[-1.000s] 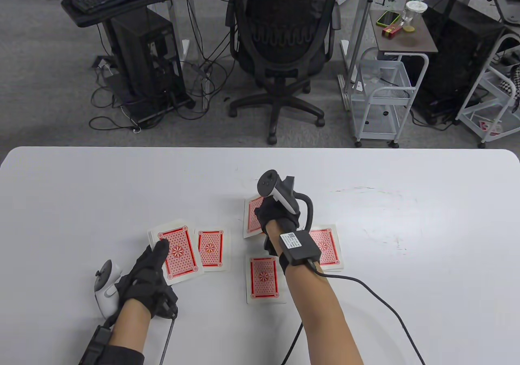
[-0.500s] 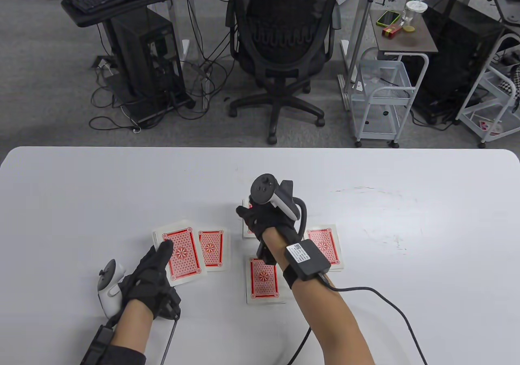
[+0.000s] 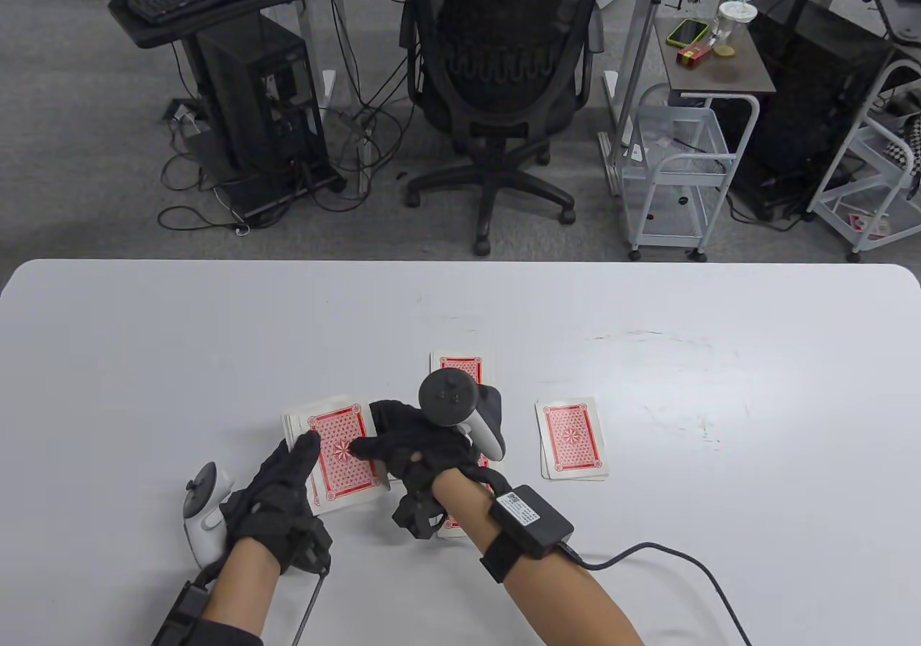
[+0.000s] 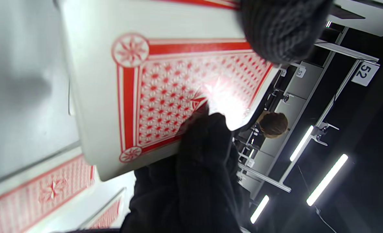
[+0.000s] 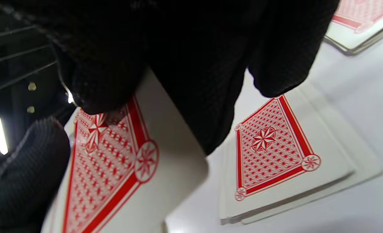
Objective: Four-player card dealing with fan arrangement
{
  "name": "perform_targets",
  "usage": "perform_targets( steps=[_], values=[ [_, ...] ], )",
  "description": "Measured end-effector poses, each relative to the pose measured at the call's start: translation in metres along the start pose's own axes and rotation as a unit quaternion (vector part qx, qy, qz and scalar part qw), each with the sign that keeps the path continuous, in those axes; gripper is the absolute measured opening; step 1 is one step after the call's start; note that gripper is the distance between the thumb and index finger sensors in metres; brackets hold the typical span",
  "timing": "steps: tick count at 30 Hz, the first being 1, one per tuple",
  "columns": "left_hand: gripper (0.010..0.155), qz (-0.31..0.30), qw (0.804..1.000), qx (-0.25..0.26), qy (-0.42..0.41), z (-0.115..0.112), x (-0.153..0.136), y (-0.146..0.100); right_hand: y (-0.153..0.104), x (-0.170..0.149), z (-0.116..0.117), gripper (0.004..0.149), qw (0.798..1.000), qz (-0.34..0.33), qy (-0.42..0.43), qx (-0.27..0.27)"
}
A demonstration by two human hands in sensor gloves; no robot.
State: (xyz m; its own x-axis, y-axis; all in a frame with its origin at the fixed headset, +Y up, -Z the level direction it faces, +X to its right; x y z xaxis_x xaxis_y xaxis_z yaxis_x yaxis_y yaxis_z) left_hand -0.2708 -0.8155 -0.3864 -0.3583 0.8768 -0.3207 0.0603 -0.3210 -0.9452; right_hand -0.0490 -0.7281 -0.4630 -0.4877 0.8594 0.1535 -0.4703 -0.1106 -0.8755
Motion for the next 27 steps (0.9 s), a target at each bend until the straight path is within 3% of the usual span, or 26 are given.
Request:
perform_targets(
  steps=[3, 7, 10, 14, 17, 20, 23, 27],
  values=[
    [0.048, -0.006, 1.0, -0.005, 0.0, -0.004, 0.001, 0.0, -0.004, -0.008, -0.012, 0.064, 0.999, 0.003, 0.044, 0.008],
    [0.048, 0.001, 1.0, 0.006, 0.002, -0.001, -0.002, 0.0, -0.015, -0.023, -0.052, 0.067, 0.999, 0.019, 0.042, -0.004],
    [0.048, 0.005, 1.0, 0.012, 0.002, 0.002, -0.003, 0.0, -0.03, -0.041, -0.096, 0.069, 0.998, 0.048, 0.027, -0.038],
    [0.048, 0.01, 1.0, 0.013, 0.005, 0.004, -0.004, 0.002, -0.053, -0.069, -0.149, 0.07, 0.989, 0.111, -0.06, -0.082],
    [0.048, 0.013, 1.0, 0.012, 0.01, 0.004, -0.006, 0.003, -0.073, -0.097, -0.178, 0.071, 0.97, 0.177, -0.12, -0.117],
    [0.048, 0.016, 1.0, 0.014, 0.013, 0.004, -0.006, 0.003, -0.087, -0.125, -0.189, 0.071, 0.945, 0.244, -0.177, -0.124],
    [0.048, 0.017, 1.0, 0.017, 0.015, 0.006, -0.006, 0.003, -0.091, -0.142, -0.191, 0.072, 0.915, 0.292, -0.251, -0.122],
    [0.048, 0.018, 0.999, 0.022, 0.018, 0.007, -0.006, 0.002, -0.089, -0.158, -0.182, 0.075, 0.854, 0.344, -0.373, -0.116]
  ],
)
Point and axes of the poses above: the tracker on the back of each hand, its own x axis roughly to the thumb side, its own y axis roughly from the wrist to the fingertips, z = x × y, the point moved 5 cm from there along y, roughly from the wrist to the fingertips, and after that the axes turned 3 degrees about x, right-handed, at the moved point
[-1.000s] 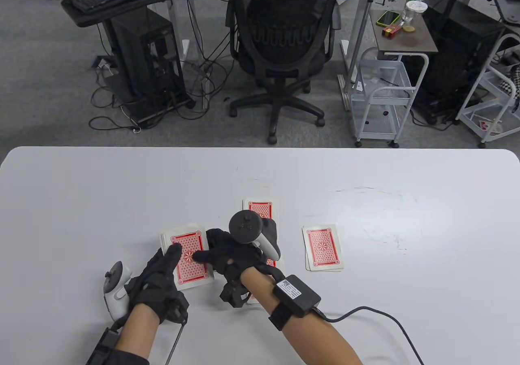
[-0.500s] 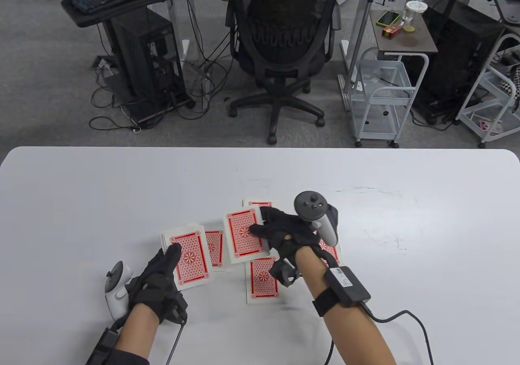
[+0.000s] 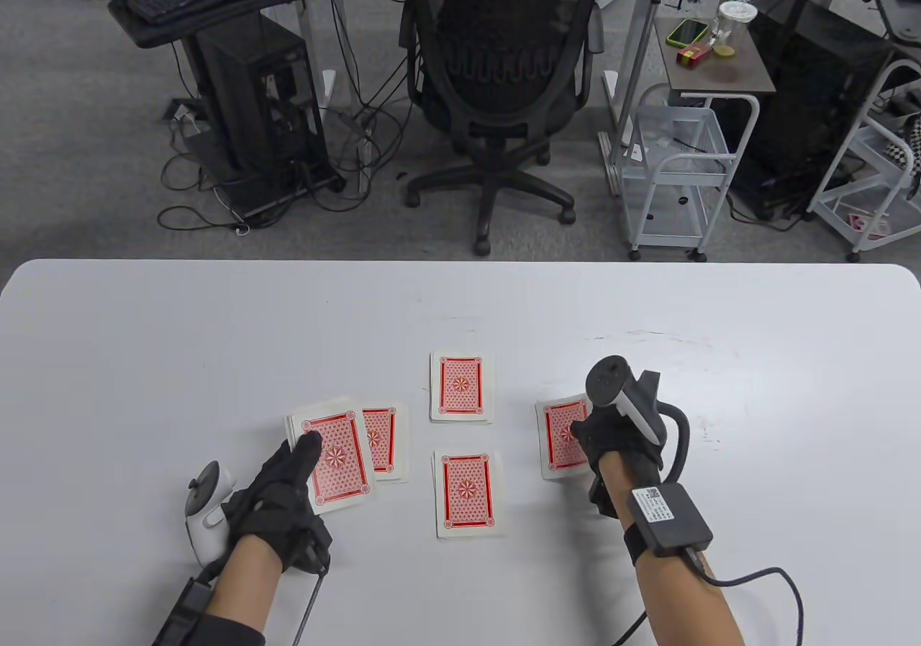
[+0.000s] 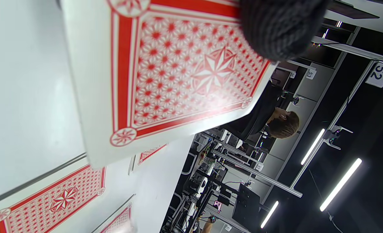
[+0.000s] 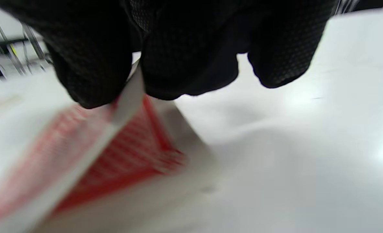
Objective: Four-player card dealing with fan arrangement
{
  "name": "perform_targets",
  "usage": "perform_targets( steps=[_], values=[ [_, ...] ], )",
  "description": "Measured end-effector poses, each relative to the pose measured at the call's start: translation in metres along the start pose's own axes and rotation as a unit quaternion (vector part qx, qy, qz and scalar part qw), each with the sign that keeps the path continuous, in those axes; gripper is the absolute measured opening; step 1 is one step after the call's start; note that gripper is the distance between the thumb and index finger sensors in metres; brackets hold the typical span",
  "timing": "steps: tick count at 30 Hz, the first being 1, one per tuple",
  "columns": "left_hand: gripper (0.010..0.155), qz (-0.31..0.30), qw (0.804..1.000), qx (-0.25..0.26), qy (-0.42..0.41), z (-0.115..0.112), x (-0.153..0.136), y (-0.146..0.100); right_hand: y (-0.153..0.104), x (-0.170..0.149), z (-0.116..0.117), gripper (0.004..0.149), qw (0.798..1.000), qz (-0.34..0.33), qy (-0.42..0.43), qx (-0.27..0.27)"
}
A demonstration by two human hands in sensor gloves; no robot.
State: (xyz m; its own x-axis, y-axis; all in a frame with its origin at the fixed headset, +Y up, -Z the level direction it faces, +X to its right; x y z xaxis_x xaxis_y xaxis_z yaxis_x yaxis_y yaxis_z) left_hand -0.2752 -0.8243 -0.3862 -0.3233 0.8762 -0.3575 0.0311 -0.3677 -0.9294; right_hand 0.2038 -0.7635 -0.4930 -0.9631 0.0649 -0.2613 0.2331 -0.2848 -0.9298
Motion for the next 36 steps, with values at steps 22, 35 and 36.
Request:
perform_targets(
  steps=[22, 35, 36],
  values=[
    [0.047, -0.01, 0.998, -0.051, 0.039, -0.042, -0.005, -0.012, -0.134, 0.181, 0.011, 0.075, 0.871, -0.335, 0.35, 0.086],
    [0.048, -0.027, 0.995, -0.084, 0.05, -0.055, -0.001, -0.017, -0.119, 0.153, 0.021, 0.061, 0.829, -0.296, 0.46, 0.112],
    [0.048, -0.026, 0.996, -0.078, 0.044, -0.052, -0.001, -0.016, -0.117, 0.146, 0.018, 0.062, 0.832, -0.291, 0.461, 0.103]
  ],
)
Point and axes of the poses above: the tracker on the back of each hand, its own x axis roughly to the thumb side, its own y axis roughly from the wrist to the fingertips, z = x × y, the point moved 5 cm from there along y, roughly from the wrist to the fingertips, and after that the axes turned 3 degrees about x, right-handed, at the moved point
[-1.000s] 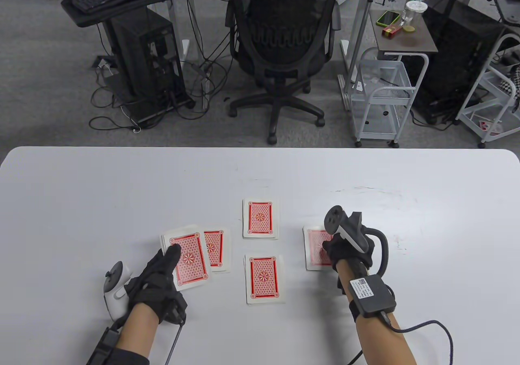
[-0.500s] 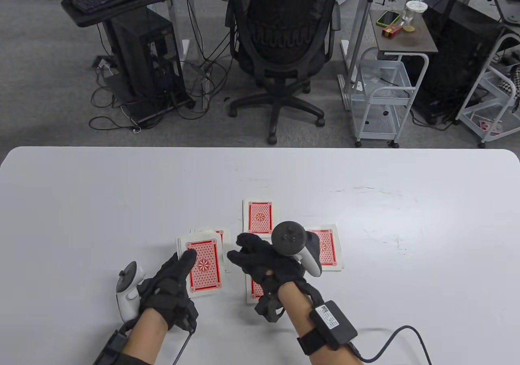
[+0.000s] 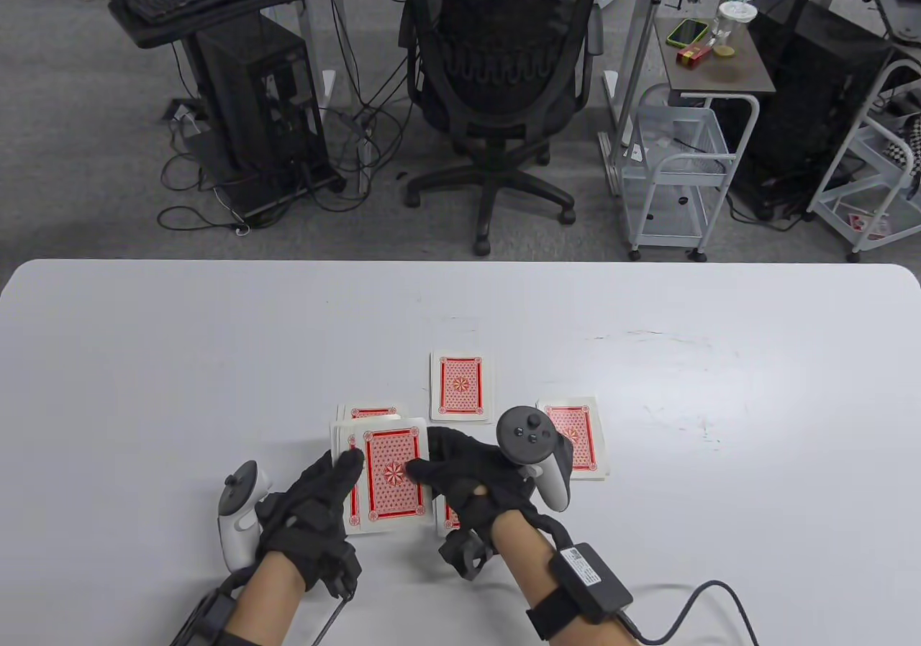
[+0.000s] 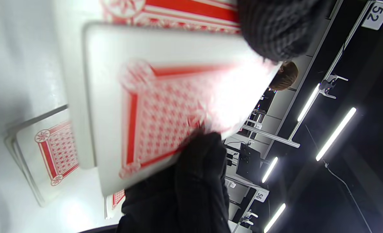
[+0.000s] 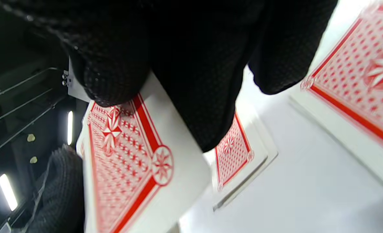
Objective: Four-player card dealing with fan arrangement
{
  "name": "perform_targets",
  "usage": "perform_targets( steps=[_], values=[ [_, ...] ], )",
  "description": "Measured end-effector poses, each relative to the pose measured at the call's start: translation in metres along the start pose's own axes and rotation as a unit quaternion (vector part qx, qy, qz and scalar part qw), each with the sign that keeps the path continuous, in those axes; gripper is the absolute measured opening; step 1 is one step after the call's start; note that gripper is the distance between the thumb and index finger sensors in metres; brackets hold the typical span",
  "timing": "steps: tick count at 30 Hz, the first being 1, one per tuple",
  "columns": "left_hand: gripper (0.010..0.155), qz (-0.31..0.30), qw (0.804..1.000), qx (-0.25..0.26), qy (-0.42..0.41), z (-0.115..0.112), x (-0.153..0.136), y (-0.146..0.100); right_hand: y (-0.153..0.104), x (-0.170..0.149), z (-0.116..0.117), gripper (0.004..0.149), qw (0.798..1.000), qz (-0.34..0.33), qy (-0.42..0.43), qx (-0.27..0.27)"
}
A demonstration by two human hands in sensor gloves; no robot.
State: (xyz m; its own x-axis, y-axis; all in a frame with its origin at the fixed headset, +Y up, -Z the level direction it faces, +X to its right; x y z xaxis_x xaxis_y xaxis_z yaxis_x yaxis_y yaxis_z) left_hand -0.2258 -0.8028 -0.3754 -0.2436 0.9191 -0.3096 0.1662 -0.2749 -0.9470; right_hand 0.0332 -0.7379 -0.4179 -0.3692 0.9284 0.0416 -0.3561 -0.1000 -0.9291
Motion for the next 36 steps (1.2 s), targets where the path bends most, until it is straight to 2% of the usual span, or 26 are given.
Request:
perform_targets(
  steps=[3, 6, 8, 12, 15, 17, 18, 21, 23, 26, 28, 30, 32, 34, 36],
  values=[
    [0.048, 0.004, 1.0, 0.025, -0.003, 0.012, 0.0, -0.001, -0.003, -0.003, -0.02, 0.065, 1.0, 0.01, -0.026, -0.01],
    [0.048, 0.009, 0.999, 0.053, 0.002, 0.028, 0.002, -0.003, -0.005, -0.012, -0.034, 0.069, 0.995, 0.044, -0.09, -0.011],
    [0.048, 0.009, 0.998, 0.065, 0.0, 0.036, 0.003, -0.003, -0.005, -0.02, -0.038, 0.072, 0.985, 0.072, -0.152, -0.021],
    [0.048, 0.008, 0.997, 0.075, -0.002, 0.041, 0.004, -0.004, 0.001, -0.037, -0.03, 0.076, 0.954, 0.124, -0.273, -0.015],
    [0.048, 0.005, 0.997, 0.076, 0.001, 0.041, 0.004, -0.005, 0.005, -0.044, -0.019, 0.079, 0.907, 0.17, -0.385, -0.012],
    [0.048, 0.004, 0.997, 0.074, 0.003, 0.039, 0.004, -0.005, 0.006, -0.044, -0.012, 0.082, 0.849, 0.194, -0.492, -0.006],
    [0.048, 0.004, 0.997, 0.073, 0.005, 0.039, 0.004, -0.004, 0.006, -0.044, -0.011, 0.084, 0.84, 0.198, -0.506, -0.003],
    [0.048, 0.006, 0.997, 0.072, 0.006, 0.039, 0.004, -0.004, 0.006, -0.037, -0.009, 0.084, 0.848, 0.184, -0.497, -0.009],
    [0.048, 0.006, 0.997, 0.071, 0.005, 0.038, 0.005, -0.005, 0.005, -0.03, -0.012, 0.082, 0.865, 0.168, -0.472, -0.014],
    [0.048, 0.003, 0.998, 0.067, 0.006, 0.034, 0.005, -0.005, 0.002, -0.011, -0.018, 0.076, 0.917, 0.12, -0.38, -0.014],
    [0.048, 0.001, 0.998, 0.061, 0.006, 0.029, 0.006, -0.005, 0.001, 0.003, -0.016, 0.069, 0.951, 0.063, -0.303, -0.018],
    [0.048, -0.001, 0.999, 0.051, 0.009, 0.02, 0.005, -0.005, 0.001, 0.017, -0.005, 0.062, 0.981, -0.023, -0.191, -0.002],
    [0.048, -0.001, 0.999, 0.043, 0.014, 0.013, 0.004, -0.006, -0.001, 0.021, 0.007, 0.064, 0.991, -0.042, -0.13, 0.004],
    [0.048, 0.001, 0.999, 0.033, 0.018, 0.006, 0.003, -0.006, 0.0, 0.023, 0.022, 0.069, 0.99, -0.057, -0.127, 0.037],
    [0.047, 0.0, 0.999, 0.026, 0.021, 0.0, 0.004, -0.007, 0.001, 0.024, 0.033, 0.071, 0.987, -0.059, -0.141, 0.044]
  ],
)
Point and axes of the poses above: the tracker on the back of each hand, its own x axis roughly to the thumb side, its own y axis roughly from the wrist to the fingertips, z = x × y, the point moved 5 cm from there along y, roughly from the wrist to the fingertips, and after that the axes turned 3 degrees about x, right-handed, at the moved point
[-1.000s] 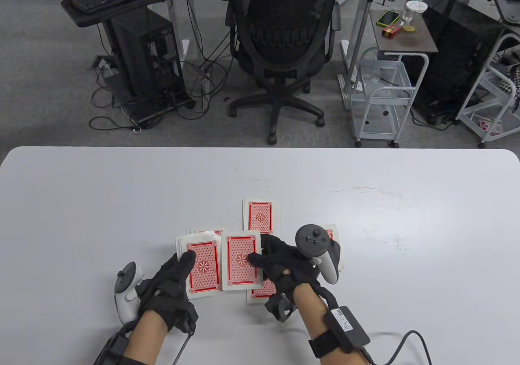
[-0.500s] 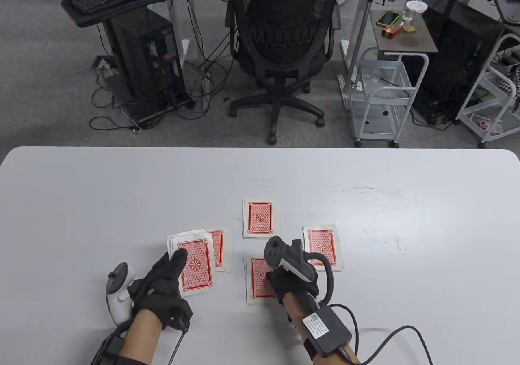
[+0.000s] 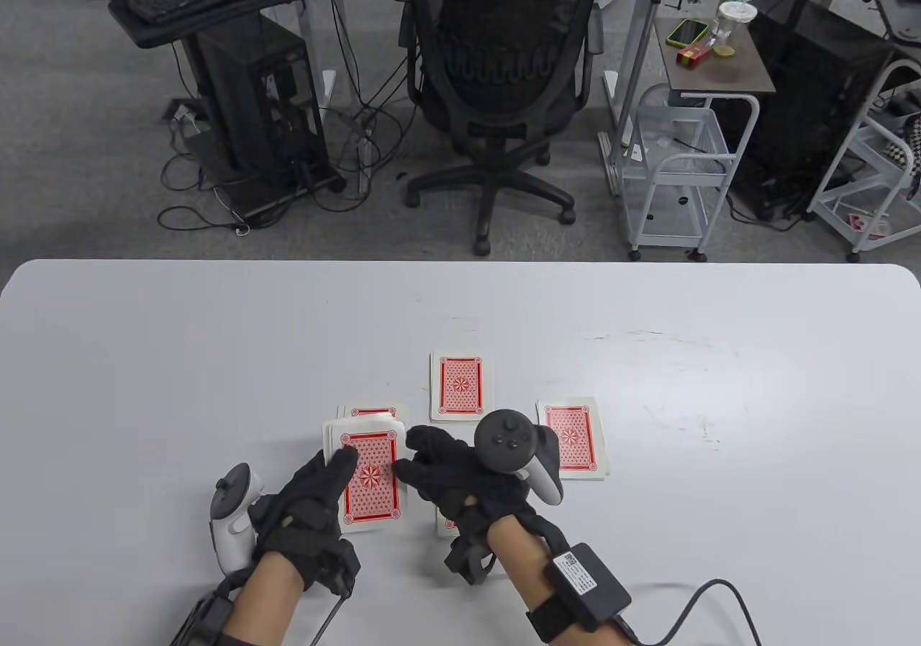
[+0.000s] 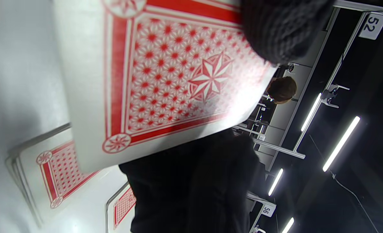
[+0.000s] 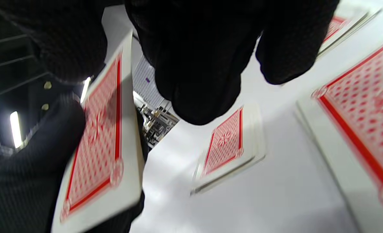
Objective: Four-player card dealing with fan arrangement
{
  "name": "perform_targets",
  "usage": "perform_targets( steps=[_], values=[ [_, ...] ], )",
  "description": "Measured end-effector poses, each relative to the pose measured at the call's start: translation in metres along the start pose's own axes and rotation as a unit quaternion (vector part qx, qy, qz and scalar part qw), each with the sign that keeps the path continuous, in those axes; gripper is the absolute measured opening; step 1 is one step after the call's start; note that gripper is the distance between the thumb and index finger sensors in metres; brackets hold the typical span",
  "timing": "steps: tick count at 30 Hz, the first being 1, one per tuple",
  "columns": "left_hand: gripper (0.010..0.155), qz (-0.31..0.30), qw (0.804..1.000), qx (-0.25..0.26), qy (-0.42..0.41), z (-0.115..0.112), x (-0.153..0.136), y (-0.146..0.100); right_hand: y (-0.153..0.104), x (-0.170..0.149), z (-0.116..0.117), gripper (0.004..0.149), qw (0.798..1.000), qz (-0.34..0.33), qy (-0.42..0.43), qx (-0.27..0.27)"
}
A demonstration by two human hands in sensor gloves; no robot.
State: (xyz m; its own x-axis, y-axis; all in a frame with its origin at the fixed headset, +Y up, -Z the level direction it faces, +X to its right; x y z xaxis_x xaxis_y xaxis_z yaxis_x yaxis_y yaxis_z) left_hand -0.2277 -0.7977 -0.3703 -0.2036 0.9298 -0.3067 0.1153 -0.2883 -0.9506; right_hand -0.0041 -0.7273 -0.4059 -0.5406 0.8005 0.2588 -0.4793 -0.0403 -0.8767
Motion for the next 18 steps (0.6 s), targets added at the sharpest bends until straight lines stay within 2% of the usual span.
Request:
perform_targets(
  steps=[4, 8, 12, 14, 16, 18],
  values=[
    [0.047, -0.002, 1.0, 0.013, 0.013, 0.0, 0.001, -0.002, -0.001, -0.005, 0.004, 0.062, 0.999, 0.027, 0.029, -0.026],
    [0.049, 0.021, 0.999, -0.021, -0.012, -0.003, -0.003, 0.0, -0.001, -0.012, -0.003, 0.063, 0.997, 0.029, 0.058, -0.039],
    [0.048, 0.031, 0.998, -0.031, -0.037, 0.002, -0.004, 0.003, 0.004, -0.018, -0.006, 0.062, 0.993, 0.027, 0.113, -0.026],
    [0.048, 0.038, 0.998, -0.025, -0.049, 0.009, -0.003, 0.003, 0.007, -0.018, -0.012, 0.063, 0.991, 0.044, 0.121, -0.029],
    [0.048, 0.031, 0.998, -0.008, -0.059, 0.026, 0.002, 0.005, 0.019, -0.013, -0.025, 0.063, 0.992, 0.046, 0.106, -0.04],
    [0.048, 0.03, 0.997, 0.032, -0.061, 0.047, 0.005, 0.006, 0.032, -0.01, -0.038, 0.064, 0.993, 0.058, 0.087, -0.054]
  ],
)
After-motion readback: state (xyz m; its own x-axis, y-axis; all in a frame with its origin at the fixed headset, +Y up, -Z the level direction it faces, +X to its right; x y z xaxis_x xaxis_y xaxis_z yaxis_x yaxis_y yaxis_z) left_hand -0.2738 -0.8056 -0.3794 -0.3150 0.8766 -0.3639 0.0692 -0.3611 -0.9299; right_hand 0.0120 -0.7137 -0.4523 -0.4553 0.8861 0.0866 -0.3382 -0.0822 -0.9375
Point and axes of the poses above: the tracker on the back of each hand, its own x axis roughly to the thumb side, its own y axis roughly from the wrist to the fingertips, z = x × y, the point moved 5 cm from there along y, roughly from the wrist to the fingertips, and after that the axes turned 3 degrees about x, right-handed, at the moved point
